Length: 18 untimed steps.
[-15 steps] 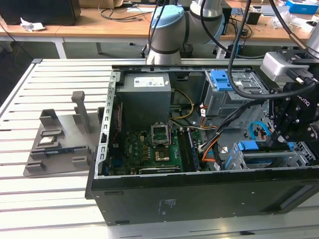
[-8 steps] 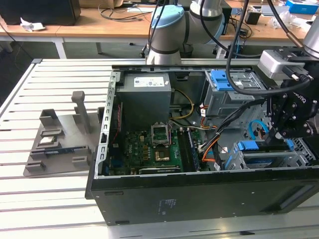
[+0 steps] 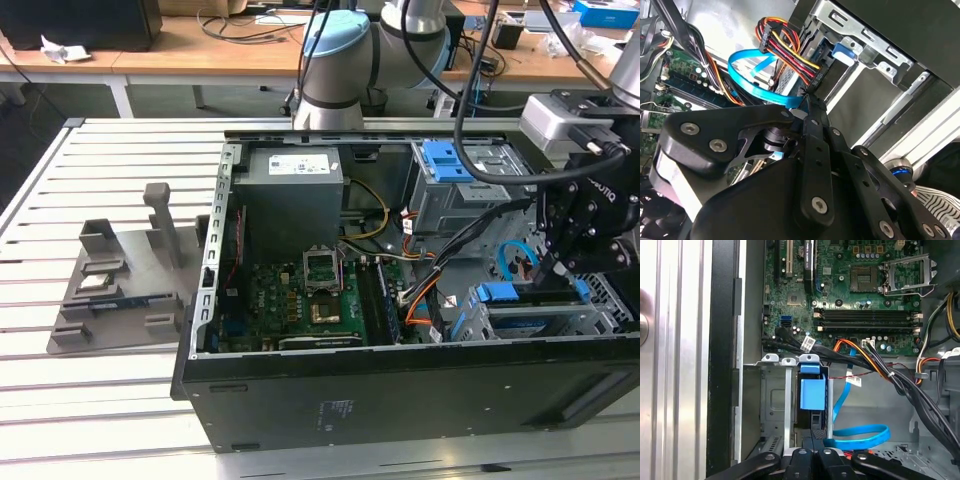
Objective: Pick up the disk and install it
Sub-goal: 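Insert the second disk wire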
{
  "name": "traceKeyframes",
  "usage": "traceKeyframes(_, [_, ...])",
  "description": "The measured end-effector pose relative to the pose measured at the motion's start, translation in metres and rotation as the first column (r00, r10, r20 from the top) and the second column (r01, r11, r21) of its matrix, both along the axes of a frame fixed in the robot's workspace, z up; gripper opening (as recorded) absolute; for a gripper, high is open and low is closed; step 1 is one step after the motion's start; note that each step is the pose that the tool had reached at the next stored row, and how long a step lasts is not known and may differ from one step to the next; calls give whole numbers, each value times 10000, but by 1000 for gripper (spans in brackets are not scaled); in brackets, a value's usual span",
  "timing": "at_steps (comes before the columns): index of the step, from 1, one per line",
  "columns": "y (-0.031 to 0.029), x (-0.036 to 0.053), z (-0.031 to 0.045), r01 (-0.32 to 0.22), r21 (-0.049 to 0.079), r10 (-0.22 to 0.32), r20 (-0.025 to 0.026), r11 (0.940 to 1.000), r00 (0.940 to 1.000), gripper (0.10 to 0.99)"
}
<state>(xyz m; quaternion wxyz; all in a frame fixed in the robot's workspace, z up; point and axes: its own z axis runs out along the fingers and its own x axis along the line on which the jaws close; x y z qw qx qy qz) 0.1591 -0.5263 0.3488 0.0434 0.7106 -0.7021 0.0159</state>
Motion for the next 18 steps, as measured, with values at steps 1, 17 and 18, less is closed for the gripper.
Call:
traceKeyframes(1, [-6,1,3,0,0,0,0,10000,10000,106])
traceKeyframes(17, [-39,28,-22,10,-1,-10,-33,10000,10000,106])
traceKeyframes(18, [-37,28,-24,10,-1,-10,-34,10000,10000,106])
